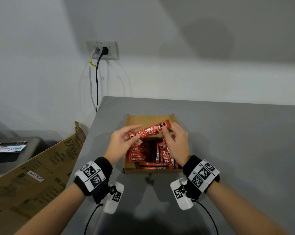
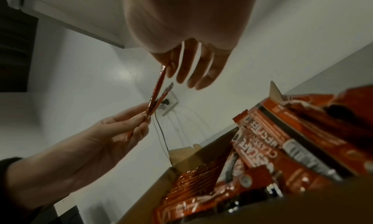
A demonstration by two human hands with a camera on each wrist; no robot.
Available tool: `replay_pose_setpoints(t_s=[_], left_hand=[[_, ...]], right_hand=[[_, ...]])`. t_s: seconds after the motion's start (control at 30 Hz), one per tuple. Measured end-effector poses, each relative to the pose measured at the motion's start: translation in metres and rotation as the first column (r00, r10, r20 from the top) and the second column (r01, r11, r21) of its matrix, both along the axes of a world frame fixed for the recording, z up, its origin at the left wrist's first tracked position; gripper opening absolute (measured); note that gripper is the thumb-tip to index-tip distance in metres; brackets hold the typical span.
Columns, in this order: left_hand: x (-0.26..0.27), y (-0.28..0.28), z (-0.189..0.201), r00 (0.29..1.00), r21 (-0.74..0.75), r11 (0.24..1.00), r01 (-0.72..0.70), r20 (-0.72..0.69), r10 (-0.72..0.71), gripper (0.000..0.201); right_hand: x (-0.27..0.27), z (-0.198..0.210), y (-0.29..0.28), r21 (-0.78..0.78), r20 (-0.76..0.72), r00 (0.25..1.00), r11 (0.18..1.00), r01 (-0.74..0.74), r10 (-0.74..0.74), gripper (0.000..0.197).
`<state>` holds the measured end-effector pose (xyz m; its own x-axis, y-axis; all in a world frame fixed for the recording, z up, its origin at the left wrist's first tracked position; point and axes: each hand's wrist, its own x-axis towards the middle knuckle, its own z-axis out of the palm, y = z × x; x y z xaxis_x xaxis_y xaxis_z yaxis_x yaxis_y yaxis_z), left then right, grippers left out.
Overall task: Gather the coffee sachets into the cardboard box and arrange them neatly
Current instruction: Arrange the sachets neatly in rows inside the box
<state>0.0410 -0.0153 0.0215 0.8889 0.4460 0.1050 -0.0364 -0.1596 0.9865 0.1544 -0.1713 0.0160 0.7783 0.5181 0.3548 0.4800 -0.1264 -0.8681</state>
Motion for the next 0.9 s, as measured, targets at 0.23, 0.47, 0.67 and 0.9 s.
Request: replay_pose_setpoints(t_s=[0.23, 0.47, 0.67, 0.9], left_hand=[[-0.001, 0.006, -0.006, 0.981, 0.398, 0.910, -0.119, -0.097, 0.170, 0.011], [0.007, -0.002, 0.004, 0.984, 0.115, 0.978, -0.173, -0.020, 0.176, 0.020], [0.011, -0.011, 0.004, 0.996, -0.032, 0.998, -0.061, -0.064, 0.059, 0.035], [0.011, -0.013, 0.003, 0.993, -0.165, 0.980, -0.115, -0.011, 0.114, 0.035]], right_hand=[[0.004, 0.006, -0.004, 0.087, 0.019, 0.997, 0.994, 0.073, -0.075, 0.018], [-0.004, 0.018, -0.006, 0.160, -0.135, 0.990, 0.986, 0.047, -0.025, 0.032], [-0.012, 0.014, 0.009, 0.148, -0.031, 1.000, 0.989, 0.001, 0.004, 0.023], [-0.025, 0.007, 0.016, -0.025, -0.017, 0.995, 0.995, 0.099, -0.099, 0.007]])
